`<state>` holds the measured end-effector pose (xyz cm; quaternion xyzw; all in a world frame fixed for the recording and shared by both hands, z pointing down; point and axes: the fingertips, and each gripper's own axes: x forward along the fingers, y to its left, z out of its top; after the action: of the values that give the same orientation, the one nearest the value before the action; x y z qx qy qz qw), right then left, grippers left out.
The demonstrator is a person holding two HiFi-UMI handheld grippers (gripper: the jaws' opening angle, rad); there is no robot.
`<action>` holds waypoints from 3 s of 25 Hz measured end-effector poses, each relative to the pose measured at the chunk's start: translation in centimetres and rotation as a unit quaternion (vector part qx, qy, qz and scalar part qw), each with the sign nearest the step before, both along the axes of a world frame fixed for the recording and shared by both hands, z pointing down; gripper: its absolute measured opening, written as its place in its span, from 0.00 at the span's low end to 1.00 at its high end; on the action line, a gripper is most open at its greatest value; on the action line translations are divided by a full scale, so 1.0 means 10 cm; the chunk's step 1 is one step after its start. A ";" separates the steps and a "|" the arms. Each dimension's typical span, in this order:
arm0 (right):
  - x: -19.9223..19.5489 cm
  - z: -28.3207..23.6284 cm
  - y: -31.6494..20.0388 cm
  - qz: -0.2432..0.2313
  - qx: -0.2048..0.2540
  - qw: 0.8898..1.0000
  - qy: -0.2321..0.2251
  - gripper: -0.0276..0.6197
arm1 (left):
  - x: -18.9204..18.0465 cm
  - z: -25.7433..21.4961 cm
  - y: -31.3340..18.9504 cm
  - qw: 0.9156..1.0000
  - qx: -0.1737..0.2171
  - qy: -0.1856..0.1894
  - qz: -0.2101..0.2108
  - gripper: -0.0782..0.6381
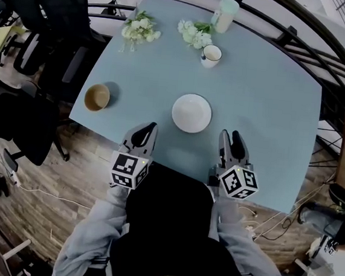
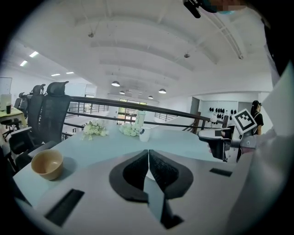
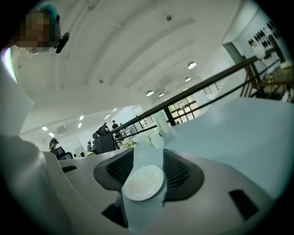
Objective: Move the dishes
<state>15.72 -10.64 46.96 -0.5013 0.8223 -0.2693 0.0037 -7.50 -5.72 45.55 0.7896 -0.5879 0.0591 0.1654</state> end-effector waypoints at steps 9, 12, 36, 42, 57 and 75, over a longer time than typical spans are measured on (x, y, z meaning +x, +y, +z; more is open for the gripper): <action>0.13 -0.29 0.06 -0.079 0.103 0.987 0.093 0.05 | 0.17 -0.16 0.17 0.998 0.020 -0.007 -0.051 0.13; 0.08 -0.32 0.06 -0.104 0.099 0.985 0.093 0.05 | 0.10 -0.16 0.32 0.996 0.017 -0.012 -0.082 0.13; -2.67 -0.18 0.45 -0.418 0.019 0.908 0.009 0.44 | -1.46 -0.03 1.72 0.927 -0.014 -0.029 -0.373 0.13; -3.23 -0.04 0.26 -0.412 -0.010 0.911 0.017 0.44 | -1.83 0.03 1.48 0.937 -0.027 -0.044 -0.345 0.13; -4.30 0.76 -0.03 -0.388 -0.085 0.914 0.079 0.44 | -2.99 0.58 1.12 0.943 -0.076 -0.005 -0.325 0.13; -4.75 1.17 -0.25 -0.313 -0.139 0.932 0.121 0.10 | -3.59 0.88 1.15 0.934 -0.102 0.018 -0.342 0.13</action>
<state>-31.78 -13.13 58.65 -0.2431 0.8858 -0.3061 -0.2501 -43.39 5.82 54.39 0.5208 -0.8101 0.0440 0.2655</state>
